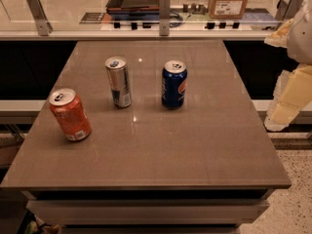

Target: Pick coke can

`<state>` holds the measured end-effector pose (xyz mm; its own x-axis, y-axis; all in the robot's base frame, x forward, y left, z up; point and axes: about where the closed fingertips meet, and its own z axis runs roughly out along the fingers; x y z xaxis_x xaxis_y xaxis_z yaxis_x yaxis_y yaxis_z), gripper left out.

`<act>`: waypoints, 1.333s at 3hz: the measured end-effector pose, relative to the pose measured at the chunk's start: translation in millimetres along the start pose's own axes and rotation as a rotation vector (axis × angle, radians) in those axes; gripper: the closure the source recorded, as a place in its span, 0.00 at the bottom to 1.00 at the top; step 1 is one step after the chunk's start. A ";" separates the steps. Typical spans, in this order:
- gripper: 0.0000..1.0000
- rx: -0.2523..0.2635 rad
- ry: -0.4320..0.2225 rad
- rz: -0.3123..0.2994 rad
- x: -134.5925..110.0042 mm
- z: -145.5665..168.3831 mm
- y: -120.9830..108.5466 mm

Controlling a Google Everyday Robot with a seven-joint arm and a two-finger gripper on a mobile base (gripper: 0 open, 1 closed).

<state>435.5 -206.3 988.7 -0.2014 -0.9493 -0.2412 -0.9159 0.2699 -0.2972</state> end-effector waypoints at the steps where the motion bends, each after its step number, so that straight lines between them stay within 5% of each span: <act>1: 0.00 0.004 -0.080 -0.001 -13.0 6.1 13.7; 2: 0.00 -0.020 -0.197 0.002 -36.1 16.2 30.9; 4: 0.00 -0.168 -0.407 -0.007 -90.5 50.5 61.1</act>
Offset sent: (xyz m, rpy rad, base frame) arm -0.0249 0.0807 -0.0250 0.3460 -0.0312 0.1063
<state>415.3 -95.7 945.7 -0.0723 -0.8012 -0.5941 -0.9674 0.2013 -0.1538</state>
